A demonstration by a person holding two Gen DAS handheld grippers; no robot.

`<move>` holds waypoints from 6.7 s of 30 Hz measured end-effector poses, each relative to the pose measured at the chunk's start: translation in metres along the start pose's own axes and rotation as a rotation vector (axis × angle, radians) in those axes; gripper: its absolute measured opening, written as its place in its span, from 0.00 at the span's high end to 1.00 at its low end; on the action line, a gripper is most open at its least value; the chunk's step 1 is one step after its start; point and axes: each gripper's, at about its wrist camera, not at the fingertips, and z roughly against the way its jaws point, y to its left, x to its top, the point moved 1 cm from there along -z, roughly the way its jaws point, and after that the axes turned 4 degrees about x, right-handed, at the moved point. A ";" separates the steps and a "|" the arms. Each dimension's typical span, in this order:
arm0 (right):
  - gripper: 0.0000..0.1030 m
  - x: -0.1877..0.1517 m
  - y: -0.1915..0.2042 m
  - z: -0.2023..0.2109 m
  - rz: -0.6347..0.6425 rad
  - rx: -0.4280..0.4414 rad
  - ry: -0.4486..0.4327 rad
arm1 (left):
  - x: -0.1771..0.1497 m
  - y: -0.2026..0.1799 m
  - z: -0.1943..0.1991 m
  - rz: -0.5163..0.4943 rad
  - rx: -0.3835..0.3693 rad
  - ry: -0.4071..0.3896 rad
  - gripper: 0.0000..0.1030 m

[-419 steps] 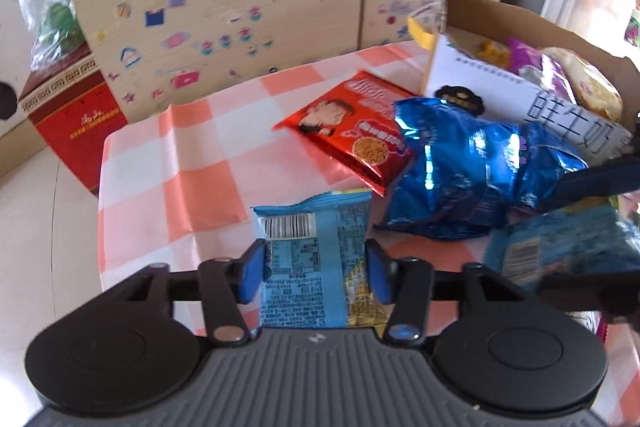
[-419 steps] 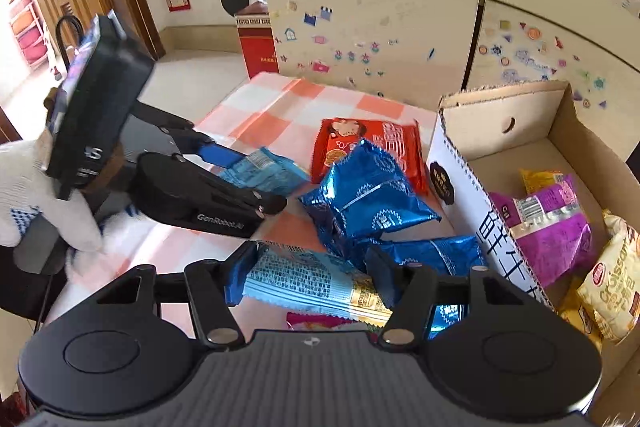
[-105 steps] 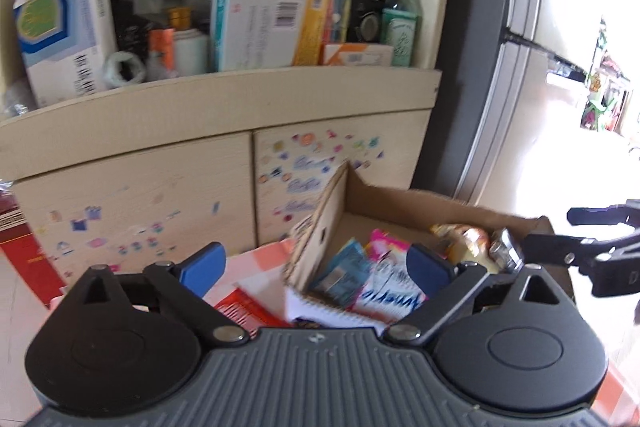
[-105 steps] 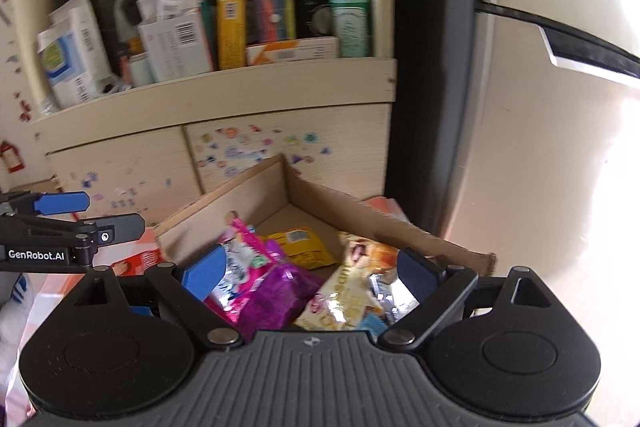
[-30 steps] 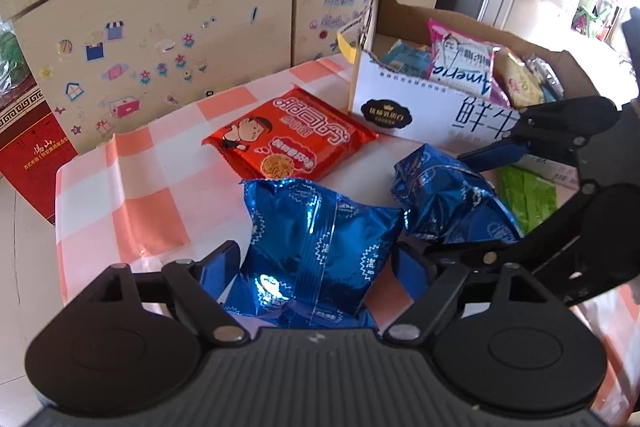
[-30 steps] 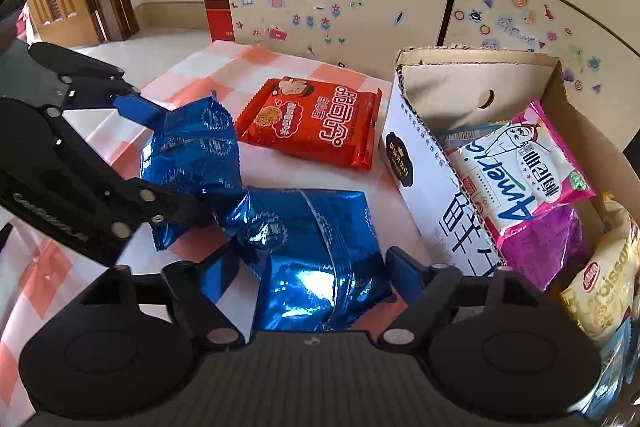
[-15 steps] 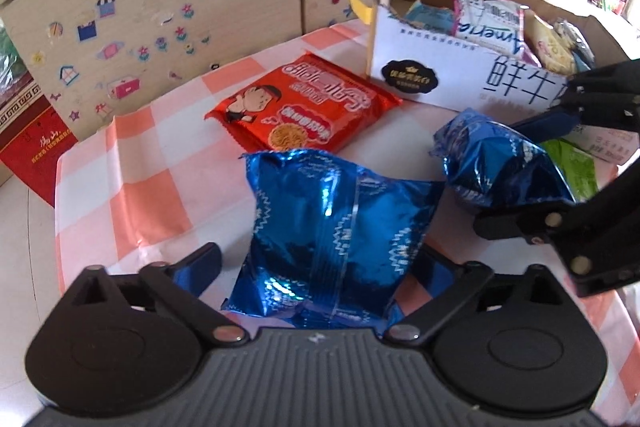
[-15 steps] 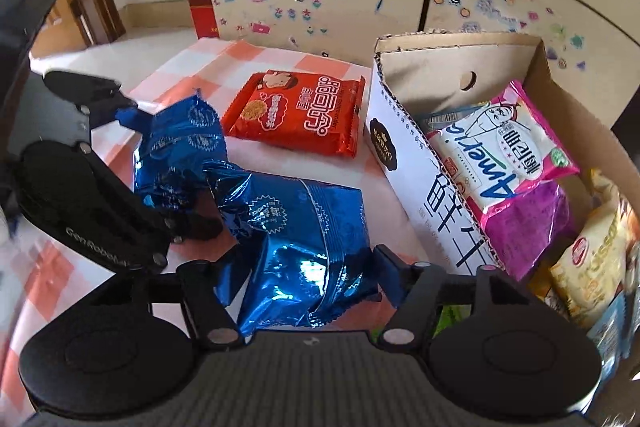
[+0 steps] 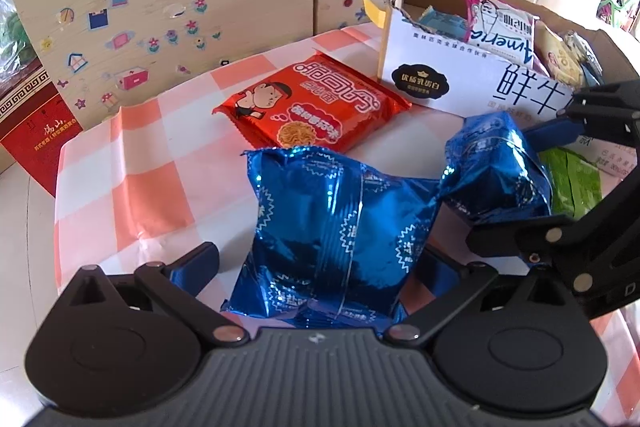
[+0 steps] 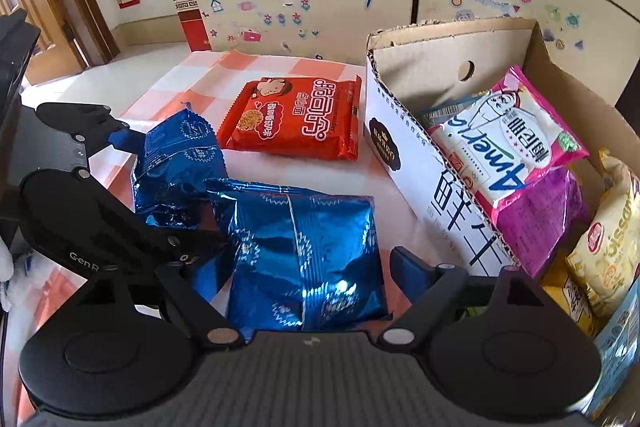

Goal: Organize snacks
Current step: 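Close the left tool on a dark blue packet while the right tool grasps another, then carry both dark blue packets up over the cardboard box, then open both tools to drop the dark blue packets into the box, then withdraw both tools toward the red packet and green packet, then close the left tool on the red Crispy Commander packet while the right tool grasps the green packet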

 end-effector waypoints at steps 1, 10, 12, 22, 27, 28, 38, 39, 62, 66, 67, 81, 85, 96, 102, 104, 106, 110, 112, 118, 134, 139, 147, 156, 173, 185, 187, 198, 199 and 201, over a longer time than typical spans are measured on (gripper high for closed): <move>0.21 0.000 0.000 0.000 -0.006 0.004 0.000 | 0.001 0.000 0.000 0.002 0.001 0.006 0.01; 0.30 0.004 0.006 0.011 0.015 -0.003 -0.036 | 0.008 -0.002 0.010 -0.009 -0.002 -0.029 0.41; 0.30 0.005 0.008 0.014 0.020 -0.006 -0.045 | 0.008 -0.005 0.012 -0.030 0.000 -0.044 0.42; 0.30 0.008 0.018 0.025 0.078 -0.048 -0.091 | 0.016 -0.002 0.034 -0.033 0.068 -0.122 0.42; 0.30 0.011 0.026 0.031 0.109 -0.052 -0.118 | 0.017 -0.002 0.046 -0.053 0.102 -0.163 0.42; 0.30 0.011 0.028 0.033 0.120 -0.058 -0.124 | 0.018 -0.002 0.048 -0.058 0.109 -0.173 0.42; 0.29 0.021 0.033 0.058 0.146 -0.090 -0.209 | 0.033 -0.006 0.071 -0.021 0.145 -0.288 0.41; 0.29 0.023 0.032 0.062 0.145 -0.094 -0.220 | 0.035 -0.008 0.073 -0.023 0.149 -0.301 0.41; 0.29 0.029 -0.043 0.151 -0.062 -0.303 -0.434 | 0.094 -0.064 0.079 0.015 0.065 -0.446 0.41; 0.29 0.025 -0.053 0.157 -0.118 -0.333 -0.441 | 0.103 -0.073 0.075 0.018 0.048 -0.452 0.41; 0.29 0.024 -0.056 0.157 -0.132 -0.340 -0.441 | 0.106 -0.075 0.074 0.011 0.048 -0.457 0.41; 0.29 0.011 -0.091 0.155 -0.324 -0.370 -0.413 | 0.140 -0.098 0.036 -0.011 0.039 -0.439 0.40; 0.19 0.007 -0.100 0.147 -0.375 -0.375 -0.377 | 0.141 -0.103 0.023 -0.021 0.066 -0.428 0.15; 0.09 0.002 -0.100 0.151 -0.412 -0.330 -0.390 | 0.146 -0.093 0.048 0.055 0.012 -0.474 0.07; 0.08 0.005 -0.089 0.148 -0.380 -0.291 -0.370 | 0.141 -0.083 0.068 0.037 0.015 -0.472 0.06; 0.08 0.005 -0.084 0.145 -0.366 -0.275 -0.359 | 0.137 -0.078 0.072 0.022 0.029 -0.460 0.05; 0.07 0.006 -0.080 0.141 -0.357 -0.266 -0.341 | 0.132 -0.070 0.074 0.024 0.034 -0.438 0.05; 0.07 0.007 -0.071 0.135 -0.342 -0.237 -0.318 | 0.123 -0.050 0.074 0.024 0.075 -0.406 0.05; 0.07 0.007 -0.067 0.131 -0.333 -0.223 -0.302 | 0.119 -0.039 0.074 0.008 0.102 -0.390 0.04; 0.07 0.005 -0.057 0.120 -0.347 -0.152 -0.249 | 0.102 -0.014 0.055 -0.043 0.136 -0.343 0.04; 0.06 -0.018 -0.022 0.078 -0.351 -0.094 -0.067 | 0.077 -0.018 -0.008 -0.268 0.068 -0.250 0.04; 0.05 -0.021 -0.019 0.065 -0.353 -0.096 -0.016 | 0.074 -0.027 -0.023 -0.353 0.053 -0.246 0.04; 0.04 -0.029 -0.026 0.055 -0.419 -0.118 0.021 | 0.075 -0.032 -0.042 -0.371 0.059 -0.229 0.04; 0.04 -0.040 -0.036 0.042 -0.512 -0.148 0.044 | 0.077 -0.028 -0.057 -0.315 0.046 -0.210 0.05; 0.09 -0.034 -0.031 0.001 -0.453 -0.347 -0.012 | 0.050 -0.011 -0.028 -0.221 0.014 -0.127 0.31; 0.26 -0.034 0.003 -0.008 -0.181 -0.228 -0.042 | 0.019 0.004 -0.001 -0.019 0.087 -0.076 0.30; 0.26 -0.033 0.008 -0.012 -0.111 -0.191 -0.031 | 0.014 0.004 0.005 0.003 0.097 -0.076 0.30; 0.16 -0.032 0.013 -0.005 -0.084 -0.058 -0.002 | -0.005 0.009 0.014 0.103 0.110 -0.031 0.22; 0.15 -0.031 0.011 -0.007 -0.074 -0.066 0.002 | -0.005 0.009 0.014 0.101 0.109 -0.032 0.22; 0.14 -0.030 0.015 -0.010 -0.052 -0.080 0.010 | -0.004 0.009 0.014 0.095 0.106 -0.033 0.21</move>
